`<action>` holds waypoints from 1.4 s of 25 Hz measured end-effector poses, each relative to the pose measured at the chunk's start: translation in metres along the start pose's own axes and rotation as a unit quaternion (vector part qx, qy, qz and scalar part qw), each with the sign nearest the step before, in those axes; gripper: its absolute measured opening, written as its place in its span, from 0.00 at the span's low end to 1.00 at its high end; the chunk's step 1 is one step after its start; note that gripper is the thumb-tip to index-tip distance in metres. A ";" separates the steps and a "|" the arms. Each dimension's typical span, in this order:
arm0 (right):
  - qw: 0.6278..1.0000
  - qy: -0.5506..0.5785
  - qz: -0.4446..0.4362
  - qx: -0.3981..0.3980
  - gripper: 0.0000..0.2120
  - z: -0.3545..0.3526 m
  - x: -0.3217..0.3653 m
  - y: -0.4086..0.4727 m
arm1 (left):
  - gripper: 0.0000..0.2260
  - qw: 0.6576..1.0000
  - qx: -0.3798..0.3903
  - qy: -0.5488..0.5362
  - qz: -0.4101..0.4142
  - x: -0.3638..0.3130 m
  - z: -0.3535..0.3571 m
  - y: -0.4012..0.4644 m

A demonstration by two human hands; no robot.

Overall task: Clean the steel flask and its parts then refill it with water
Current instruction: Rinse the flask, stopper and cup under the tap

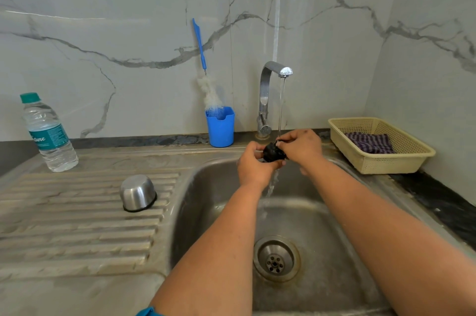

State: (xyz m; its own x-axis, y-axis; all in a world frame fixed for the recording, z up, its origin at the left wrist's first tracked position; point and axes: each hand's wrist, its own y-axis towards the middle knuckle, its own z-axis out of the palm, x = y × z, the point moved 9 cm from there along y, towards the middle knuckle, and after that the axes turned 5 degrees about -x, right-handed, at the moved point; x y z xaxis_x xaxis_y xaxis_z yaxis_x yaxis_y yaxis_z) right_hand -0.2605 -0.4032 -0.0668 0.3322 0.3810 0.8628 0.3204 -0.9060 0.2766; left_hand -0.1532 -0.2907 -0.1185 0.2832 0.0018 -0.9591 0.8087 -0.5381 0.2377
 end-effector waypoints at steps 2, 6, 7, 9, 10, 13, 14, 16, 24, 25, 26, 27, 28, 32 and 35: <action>0.997 0.043 0.054 0.026 0.09 0.001 -0.010 -0.001 | 0.22 1.000 0.011 0.000 -0.003 -0.001 0.002 -0.001; 1.000 -0.010 0.020 -0.004 0.07 -0.006 -0.003 -0.003 | 0.22 0.999 0.016 -0.028 -0.019 0.000 0.003 -0.002; 1.000 -0.022 -0.001 -0.009 0.05 -0.008 0.003 -0.005 | 0.21 0.999 0.014 -0.042 -0.026 0.001 0.003 -0.002; 1.000 0.008 0.002 -0.001 0.03 -0.005 0.007 -0.009 | 0.21 0.997 0.013 -0.071 -0.039 0.003 0.002 -0.001; 0.997 0.063 0.036 0.016 0.03 -0.002 0.003 -0.010 | 0.21 0.995 0.014 -0.084 -0.042 0.003 0.001 -0.001; 0.946 0.245 0.160 0.137 0.07 0.020 -0.006 -0.022 | 0.22 0.991 0.024 -0.115 -0.056 0.005 0.001 -0.003; 0.944 0.250 0.154 0.150 0.06 0.022 -0.007 -0.021 | 0.23 0.990 0.035 -0.125 -0.060 0.006 0.004 -0.003; 0.973 0.192 0.083 0.100 0.01 0.010 -0.008 -0.009 | 0.24 0.985 0.073 -0.142 -0.073 0.007 0.015 -0.003; 0.988 0.142 0.022 0.051 0.07 -0.008 -0.019 0.010 | 0.16 0.928 0.114 -0.292 -0.200 0.008 0.043 -0.012; 0.985 0.151 0.024 0.081 0.05 -0.004 -0.019 0.010 | 0.17 0.927 0.113 -0.298 -0.198 0.007 0.044 -0.013; 0.981 0.159 0.026 0.106 0.05 0.000 -0.019 0.009 | 0.17 0.926 0.112 -0.303 -0.194 0.006 0.044 -0.012; 0.978 0.165 0.029 0.124 0.07 0.002 -0.019 0.008 | 0.18 0.927 0.110 -0.307 -0.186 0.005 0.043 -0.011; 0.974 0.176 0.031 0.138 0.08 0.002 -0.019 0.007 | 0.18 0.929 0.107 -0.309 -0.175 0.003 0.041 -0.011; 0.965 0.209 0.033 0.155 0.05 0.000 -0.018 0.004 | 0.18 0.940 0.076 -0.301 -0.141 0.001 0.032 -0.008; 0.963 0.215 0.026 0.163 0.04 0.002 -0.019 0.004 | 0.18 0.941 0.073 -0.300 -0.141 0.003 0.025 -0.006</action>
State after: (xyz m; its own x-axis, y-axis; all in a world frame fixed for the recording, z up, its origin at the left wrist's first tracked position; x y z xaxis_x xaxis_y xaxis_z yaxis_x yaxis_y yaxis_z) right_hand -0.2637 -0.4140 -0.0825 -0.0207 0.1620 0.9866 0.5975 -0.7892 0.1422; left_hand -0.1702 -0.3085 -0.1268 -0.3099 -0.2903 -0.9054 0.7163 -0.6974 -0.0216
